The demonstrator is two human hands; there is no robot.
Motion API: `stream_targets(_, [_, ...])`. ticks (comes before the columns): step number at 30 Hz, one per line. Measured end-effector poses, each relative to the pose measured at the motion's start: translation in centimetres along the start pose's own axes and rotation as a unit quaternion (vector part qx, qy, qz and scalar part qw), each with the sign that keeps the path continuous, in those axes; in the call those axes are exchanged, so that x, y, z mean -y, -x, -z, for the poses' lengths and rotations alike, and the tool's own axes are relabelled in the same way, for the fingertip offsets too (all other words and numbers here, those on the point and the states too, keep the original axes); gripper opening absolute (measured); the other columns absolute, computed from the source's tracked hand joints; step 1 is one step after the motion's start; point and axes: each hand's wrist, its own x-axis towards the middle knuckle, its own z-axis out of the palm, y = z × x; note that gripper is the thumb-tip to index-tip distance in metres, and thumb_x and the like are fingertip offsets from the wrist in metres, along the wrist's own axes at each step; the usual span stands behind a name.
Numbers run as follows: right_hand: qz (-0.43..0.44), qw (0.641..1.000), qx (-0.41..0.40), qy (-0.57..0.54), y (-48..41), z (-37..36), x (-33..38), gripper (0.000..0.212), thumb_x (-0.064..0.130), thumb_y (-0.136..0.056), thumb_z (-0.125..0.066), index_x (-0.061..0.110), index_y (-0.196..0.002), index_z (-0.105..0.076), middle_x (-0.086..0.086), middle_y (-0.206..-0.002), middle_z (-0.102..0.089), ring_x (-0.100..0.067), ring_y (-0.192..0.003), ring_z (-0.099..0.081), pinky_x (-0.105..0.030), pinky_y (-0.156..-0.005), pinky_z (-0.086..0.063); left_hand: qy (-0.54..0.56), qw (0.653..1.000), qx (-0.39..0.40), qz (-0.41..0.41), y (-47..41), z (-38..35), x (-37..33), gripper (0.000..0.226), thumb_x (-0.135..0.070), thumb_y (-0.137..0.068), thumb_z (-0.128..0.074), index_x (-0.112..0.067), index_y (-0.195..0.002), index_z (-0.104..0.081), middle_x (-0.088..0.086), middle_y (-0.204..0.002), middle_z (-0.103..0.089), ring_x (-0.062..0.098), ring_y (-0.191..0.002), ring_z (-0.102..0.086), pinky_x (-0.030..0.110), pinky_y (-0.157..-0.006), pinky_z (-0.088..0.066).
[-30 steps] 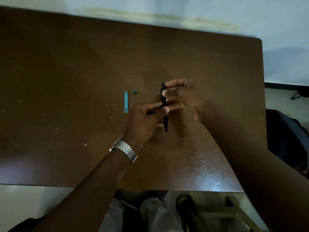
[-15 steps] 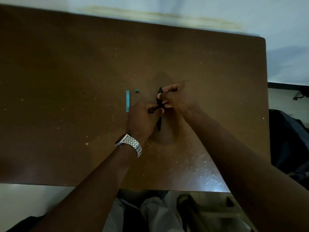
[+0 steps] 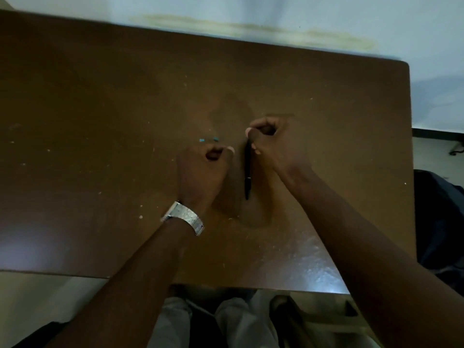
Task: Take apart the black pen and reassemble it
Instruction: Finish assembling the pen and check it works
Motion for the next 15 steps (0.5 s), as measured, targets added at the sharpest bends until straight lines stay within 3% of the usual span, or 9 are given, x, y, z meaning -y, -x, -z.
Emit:
stream_targets(3, [0.063, 0.994, 0.043, 0.076, 0.1, -1.5, 2.2, 0.022, 0.017, -0.094, -0.07, 0.015, -0.115, -0.08, -0.002, -0.111, -0.081, -0.008, -0.096, -0.073, -0.016, -0.08, -0.056, -0.066, 0.997, -0.049, 0.006, -2.3, 2.3, 0.5, 0.012, -0.037, -0.087, -0.074, -0.026, -0.092, -0.078, -0.007, -0.08, -0.074, 0.011, -0.076, -0.071, 0.026, -0.068, -0.055])
stream_targets(5, [0.066, 0.985, 0.091, 0.129, 0.0, -2.9, 3.2, 0.026, 0.015, -0.094, -0.069, 0.013, -0.119, -0.078, -0.006, -0.116, -0.079, -0.016, -0.101, -0.073, -0.026, -0.088, -0.059, -0.122, 0.992, -0.045, -0.002, -3.5, 3.2, 0.7, 0.017, -0.041, -0.082, -0.078, -0.027, -0.091, -0.077, -0.01, -0.077, -0.068, 0.014, -0.077, -0.07, 0.026, -0.065, -0.052])
stream_targets(7, [0.062, 0.971, 0.134, 0.187, -0.2, -4.3, 3.8, 0.024, 0.015, -0.094, -0.069, 0.012, -0.116, -0.077, -0.007, -0.109, -0.075, -0.021, -0.099, -0.072, -0.034, -0.085, -0.061, -0.162, 0.987, -0.015, -0.013, -4.2, 3.4, 0.9, 0.023, -0.041, -0.081, -0.081, -0.021, -0.09, -0.076, -0.004, -0.079, -0.07, 0.018, -0.074, -0.067, 0.026, -0.06, -0.047])
stream_targets(9, [0.081, 0.956, 0.157, 0.235, -0.3, -5.3, 4.0, 0.005, 0.014, -0.093, -0.068, 0.011, -0.095, -0.072, -0.006, -0.092, -0.067, -0.023, -0.09, -0.07, -0.031, -0.07, -0.054, -0.193, 0.981, 0.008, -0.019, -4.5, 3.3, 1.2, 0.023, -0.034, -0.084, -0.079, -0.013, -0.093, -0.076, 0.007, -0.089, -0.077, 0.026, -0.081, -0.071, 0.033, -0.065, -0.052])
stream_targets(10, [0.091, 0.951, 0.162, 0.249, -0.2, -5.7, 4.0, 0.006, 0.013, -0.093, -0.068, 0.013, -0.087, -0.067, -0.004, -0.087, -0.062, -0.023, -0.086, -0.068, -0.029, -0.066, -0.048, -0.205, 0.978, 0.012, -0.024, -4.6, 3.2, 1.4, 0.02, -0.027, -0.086, -0.076, -0.011, -0.097, -0.076, 0.013, -0.094, -0.078, 0.032, -0.086, -0.071, 0.036, -0.069, -0.053])
stream_targets(12, [0.098, 0.947, 0.161, 0.26, -0.4, -6.3, 3.6, 0.003, 0.012, -0.093, -0.069, 0.013, -0.09, -0.069, -0.003, -0.085, -0.058, -0.021, -0.079, -0.064, -0.028, -0.063, -0.044, -0.221, 0.975, 0.016, -0.03, -4.6, 3.2, 1.6, 0.02, -0.017, -0.083, -0.071, -0.01, -0.101, -0.077, 0.016, -0.097, -0.078, 0.035, -0.086, -0.071, 0.036, -0.068, -0.051])
stream_targets(15, [0.1, 0.948, 0.146, 0.264, -0.7, -6.5, 3.4, 0.004, 0.011, -0.093, -0.07, 0.011, -0.096, -0.072, -0.004, -0.086, -0.059, -0.018, -0.075, -0.057, -0.029, -0.062, -0.046, -0.212, 0.977, 0.025, -0.016, -4.5, 3.3, 1.5, 0.02, -0.016, -0.082, -0.074, -0.017, -0.101, -0.08, 0.012, -0.093, -0.079, 0.022, -0.071, -0.065, 0.03, -0.062, -0.048])
